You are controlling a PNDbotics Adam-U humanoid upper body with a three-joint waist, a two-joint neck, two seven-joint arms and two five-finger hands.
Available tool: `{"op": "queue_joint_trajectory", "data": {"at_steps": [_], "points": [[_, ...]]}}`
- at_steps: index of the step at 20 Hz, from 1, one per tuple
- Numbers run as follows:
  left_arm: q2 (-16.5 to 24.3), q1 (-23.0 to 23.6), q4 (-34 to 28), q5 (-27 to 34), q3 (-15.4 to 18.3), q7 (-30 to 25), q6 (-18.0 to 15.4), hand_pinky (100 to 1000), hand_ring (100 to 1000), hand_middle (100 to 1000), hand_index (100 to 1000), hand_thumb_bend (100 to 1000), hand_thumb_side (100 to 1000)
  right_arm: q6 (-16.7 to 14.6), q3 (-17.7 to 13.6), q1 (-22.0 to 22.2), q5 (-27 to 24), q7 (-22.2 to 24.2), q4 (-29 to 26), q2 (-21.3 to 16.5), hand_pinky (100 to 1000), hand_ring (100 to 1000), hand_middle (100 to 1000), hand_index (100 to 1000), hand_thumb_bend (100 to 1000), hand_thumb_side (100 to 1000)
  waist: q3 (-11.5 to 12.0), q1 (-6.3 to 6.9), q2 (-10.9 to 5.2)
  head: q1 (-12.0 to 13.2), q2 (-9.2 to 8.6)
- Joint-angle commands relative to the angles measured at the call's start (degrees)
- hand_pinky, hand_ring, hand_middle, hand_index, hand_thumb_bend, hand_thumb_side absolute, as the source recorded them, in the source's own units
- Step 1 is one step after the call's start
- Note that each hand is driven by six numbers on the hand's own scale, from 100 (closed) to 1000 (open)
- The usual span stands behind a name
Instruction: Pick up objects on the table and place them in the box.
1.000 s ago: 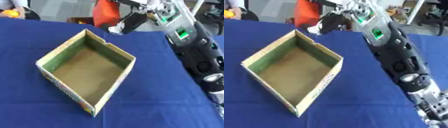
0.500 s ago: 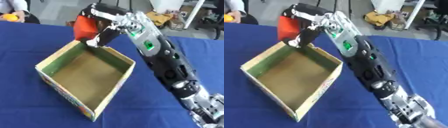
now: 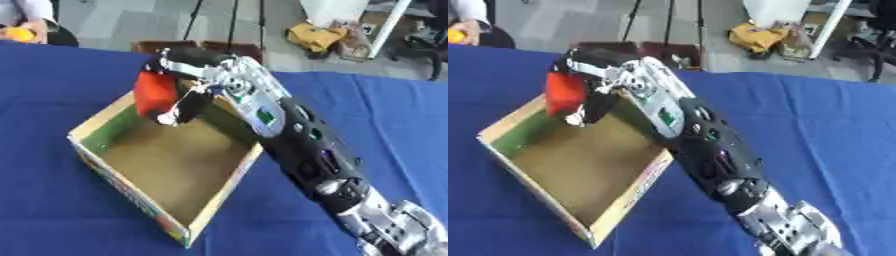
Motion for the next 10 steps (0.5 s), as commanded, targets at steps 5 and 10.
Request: {"op": "queue_joint_trajectory", "data": {"at_steps": [5, 10], "points": [[0.70, -0.84, -1.07, 0.25, -0.02, 0.01, -0.11, 541, 710, 812, 882, 100, 925, -1.43, 0.62, 0.15, 2.85, 0.14, 2.13, 0.74, 533, 503, 432, 543, 100, 233, 0.17, -0.56, 0.03, -0.09, -0.80], [0.71, -0.84, -1.07, 0.24, -0.02, -0.02, 0.08, 541, 710, 812, 882, 100, 925, -2.14, 0.96, 0.38, 3.58, 0.91, 2.87, 0.78, 537, 516, 453, 563, 100, 213, 0.15, -0.58, -0.05, 0.09, -0.82]]}}
